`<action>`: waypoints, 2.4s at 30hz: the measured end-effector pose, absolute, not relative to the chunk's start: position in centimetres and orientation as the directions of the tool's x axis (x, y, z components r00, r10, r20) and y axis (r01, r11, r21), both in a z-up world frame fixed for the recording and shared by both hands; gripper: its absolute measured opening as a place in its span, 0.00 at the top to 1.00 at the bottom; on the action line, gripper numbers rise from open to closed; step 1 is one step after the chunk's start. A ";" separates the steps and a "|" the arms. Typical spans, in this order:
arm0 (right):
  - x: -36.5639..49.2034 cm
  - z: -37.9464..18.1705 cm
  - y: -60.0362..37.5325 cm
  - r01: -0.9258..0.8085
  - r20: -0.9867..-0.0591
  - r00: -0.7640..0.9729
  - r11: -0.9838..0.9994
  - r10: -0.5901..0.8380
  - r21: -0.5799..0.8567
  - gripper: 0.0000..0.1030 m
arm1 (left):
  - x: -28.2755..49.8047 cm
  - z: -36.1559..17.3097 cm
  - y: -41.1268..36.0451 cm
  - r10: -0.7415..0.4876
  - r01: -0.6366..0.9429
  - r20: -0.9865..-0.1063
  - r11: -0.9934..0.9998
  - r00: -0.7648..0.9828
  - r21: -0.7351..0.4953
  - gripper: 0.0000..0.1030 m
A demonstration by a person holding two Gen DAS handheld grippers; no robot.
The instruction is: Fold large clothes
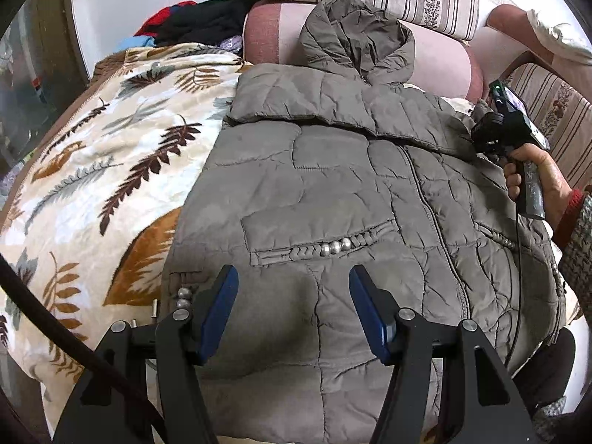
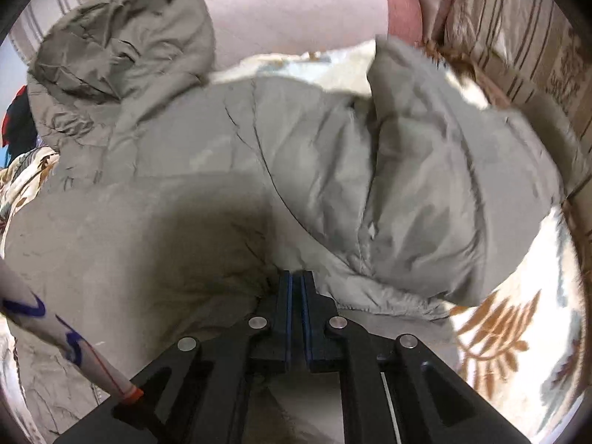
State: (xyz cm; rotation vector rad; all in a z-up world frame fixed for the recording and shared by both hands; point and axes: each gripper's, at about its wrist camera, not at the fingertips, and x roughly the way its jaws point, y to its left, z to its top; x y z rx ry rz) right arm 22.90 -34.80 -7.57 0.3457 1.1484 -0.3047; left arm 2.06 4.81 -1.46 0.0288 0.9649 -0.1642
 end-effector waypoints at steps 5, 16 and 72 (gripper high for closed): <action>19.7 -4.7 -36.4 0.391 -0.886 0.462 0.904 -0.032 0.171 0.52 | 1.0 -0.2 3.7 -0.133 0.179 -0.811 0.983 0.570 -0.036 0.40; 9.1 -1.7 -49.3 0.556 -0.830 0.524 0.815 -0.191 0.163 0.35 | -0.6 0.5 0.8 -0.140 0.232 -0.828 0.973 0.543 -0.012 0.40; 16.2 22.1 -26.3 0.131 -0.566 0.824 0.983 -0.037 0.126 0.89 | -3.1 -1.5 6.9 -0.130 0.130 -0.815 0.989 0.565 -0.067 0.40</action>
